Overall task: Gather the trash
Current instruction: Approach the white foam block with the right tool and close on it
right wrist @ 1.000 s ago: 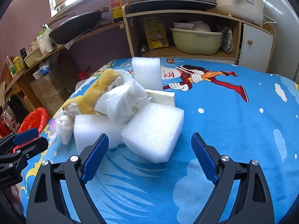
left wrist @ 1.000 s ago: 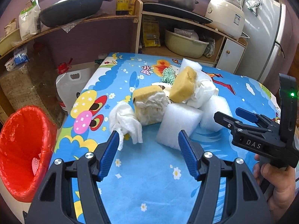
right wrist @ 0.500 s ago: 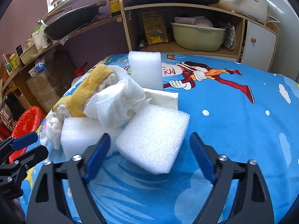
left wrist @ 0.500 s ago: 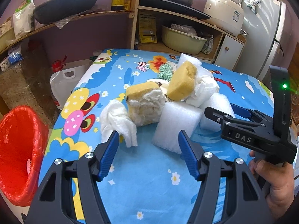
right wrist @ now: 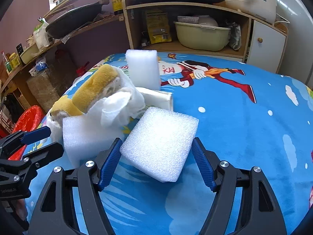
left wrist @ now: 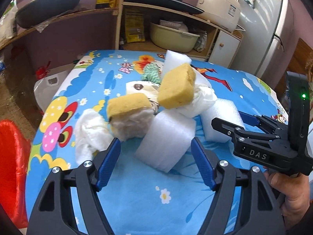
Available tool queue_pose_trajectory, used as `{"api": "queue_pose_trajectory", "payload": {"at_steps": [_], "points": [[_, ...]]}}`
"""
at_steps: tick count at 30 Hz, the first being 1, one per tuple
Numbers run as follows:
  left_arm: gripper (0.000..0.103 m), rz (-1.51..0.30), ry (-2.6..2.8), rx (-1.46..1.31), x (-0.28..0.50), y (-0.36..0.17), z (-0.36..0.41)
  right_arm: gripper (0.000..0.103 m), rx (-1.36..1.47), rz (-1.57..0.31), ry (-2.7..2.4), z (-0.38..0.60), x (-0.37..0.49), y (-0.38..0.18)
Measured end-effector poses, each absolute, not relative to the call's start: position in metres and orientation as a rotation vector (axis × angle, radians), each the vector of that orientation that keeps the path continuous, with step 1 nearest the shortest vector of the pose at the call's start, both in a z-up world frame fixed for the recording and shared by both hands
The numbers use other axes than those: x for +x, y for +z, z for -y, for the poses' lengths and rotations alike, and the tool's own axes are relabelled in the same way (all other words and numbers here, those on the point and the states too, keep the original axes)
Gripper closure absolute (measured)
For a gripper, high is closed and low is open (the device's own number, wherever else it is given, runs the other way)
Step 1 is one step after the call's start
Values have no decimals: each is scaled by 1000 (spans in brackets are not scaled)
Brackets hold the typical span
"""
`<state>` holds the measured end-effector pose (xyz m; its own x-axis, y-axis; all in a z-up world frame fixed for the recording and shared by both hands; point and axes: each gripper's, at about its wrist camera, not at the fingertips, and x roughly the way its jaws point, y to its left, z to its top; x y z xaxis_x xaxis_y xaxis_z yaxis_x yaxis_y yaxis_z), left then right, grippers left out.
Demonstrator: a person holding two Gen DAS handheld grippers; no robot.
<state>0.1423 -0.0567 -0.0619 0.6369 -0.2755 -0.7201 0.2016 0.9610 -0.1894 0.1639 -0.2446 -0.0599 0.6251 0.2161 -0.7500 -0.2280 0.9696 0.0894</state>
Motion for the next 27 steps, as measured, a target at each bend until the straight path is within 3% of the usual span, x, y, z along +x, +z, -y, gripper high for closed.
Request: {"api": "queue_pose_trajectory", "payload": {"at_steps": [6, 13, 15, 17, 20, 27], "points": [[31, -866, -306, -106, 153, -73, 59, 25, -22, -866, 241, 251, 160, -62], [31, -880, -338, -95, 165, -79, 64, 23, -21, -865, 222, 259, 158, -64], [33, -884, -353, -83, 165, -81, 67, 23, -24, -863, 213, 261, 157, -64], [43, -888, -369, -81, 164, -81, 69, 23, -18, -862, 207, 263, 156, -64], [44, -885, -377, -79, 158, -81, 69, 24, -16, -861, 209, 265, 153, -64], [44, -873, -381, -68, 134, -72, 68, 43, -12, -868, 228, 267, 143, -63]]}}
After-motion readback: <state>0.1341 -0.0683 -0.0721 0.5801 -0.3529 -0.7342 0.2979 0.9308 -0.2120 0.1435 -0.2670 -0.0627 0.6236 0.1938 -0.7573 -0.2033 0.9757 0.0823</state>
